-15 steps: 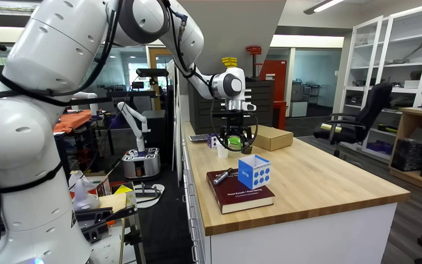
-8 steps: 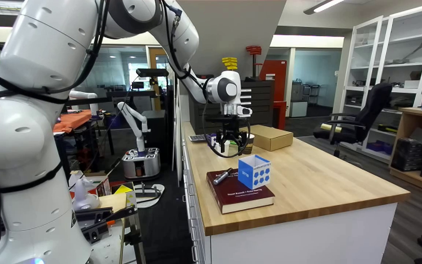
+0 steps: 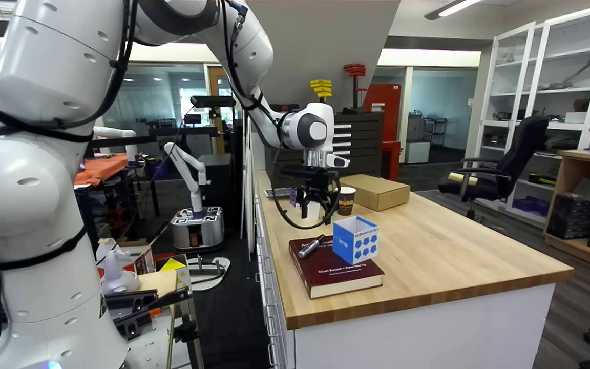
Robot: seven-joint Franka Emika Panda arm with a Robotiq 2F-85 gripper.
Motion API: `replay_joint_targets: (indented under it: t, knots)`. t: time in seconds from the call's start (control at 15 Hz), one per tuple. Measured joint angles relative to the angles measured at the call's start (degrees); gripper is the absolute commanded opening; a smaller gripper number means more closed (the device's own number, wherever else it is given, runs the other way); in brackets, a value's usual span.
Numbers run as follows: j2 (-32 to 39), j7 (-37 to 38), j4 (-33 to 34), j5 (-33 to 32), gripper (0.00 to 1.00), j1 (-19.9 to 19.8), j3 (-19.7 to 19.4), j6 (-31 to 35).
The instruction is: Put the marker in the box
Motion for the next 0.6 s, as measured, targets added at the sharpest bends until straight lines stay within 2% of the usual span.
replay_joint_targets:
  t: [0.6]
  knots:
    - [-1.72,-1.94,-7.22,2.66,1.0,-0.65,0.63,9.17]
